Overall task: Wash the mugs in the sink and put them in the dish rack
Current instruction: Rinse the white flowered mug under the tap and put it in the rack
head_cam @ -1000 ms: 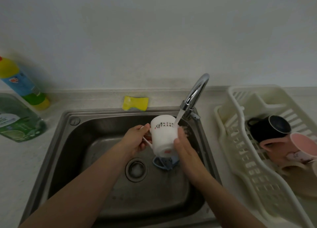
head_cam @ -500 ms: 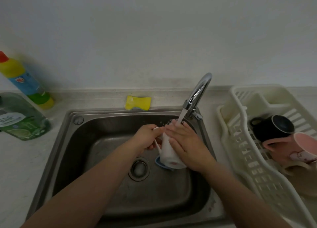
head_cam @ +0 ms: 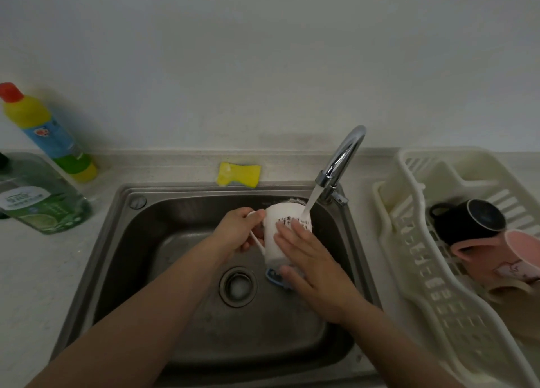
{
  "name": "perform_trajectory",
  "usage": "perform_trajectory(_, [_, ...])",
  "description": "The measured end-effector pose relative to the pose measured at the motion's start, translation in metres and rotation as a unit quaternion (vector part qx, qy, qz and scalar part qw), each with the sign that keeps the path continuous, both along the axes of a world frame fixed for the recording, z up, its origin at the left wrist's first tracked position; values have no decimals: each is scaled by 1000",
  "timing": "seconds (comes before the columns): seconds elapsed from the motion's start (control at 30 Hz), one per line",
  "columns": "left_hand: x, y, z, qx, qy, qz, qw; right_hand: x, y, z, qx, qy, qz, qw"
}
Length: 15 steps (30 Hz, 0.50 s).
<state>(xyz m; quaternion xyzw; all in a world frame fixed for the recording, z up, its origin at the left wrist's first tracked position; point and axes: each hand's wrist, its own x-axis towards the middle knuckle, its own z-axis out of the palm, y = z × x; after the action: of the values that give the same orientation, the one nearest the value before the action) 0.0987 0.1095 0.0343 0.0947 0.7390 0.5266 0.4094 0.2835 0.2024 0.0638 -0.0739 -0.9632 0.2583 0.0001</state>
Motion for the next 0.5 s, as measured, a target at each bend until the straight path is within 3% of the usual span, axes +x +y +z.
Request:
perform_trajectory(0.17, [3,-4,0,2,-26,31,999,-32,17,3,-195,6,-154,969])
perform_trajectory(0.33, [-2,-14,-2,17,-53,69,996,8,-11,-4,-278,26,-120,953])
perform_trajectory(0.43, [7,-8,0,17,-57,44,997,-17,6,0,-374,37,-208,903])
perform_trajectory(0.5, [11,0,2,15,-42,36,998,-15,4,6,-350,31,-245,904])
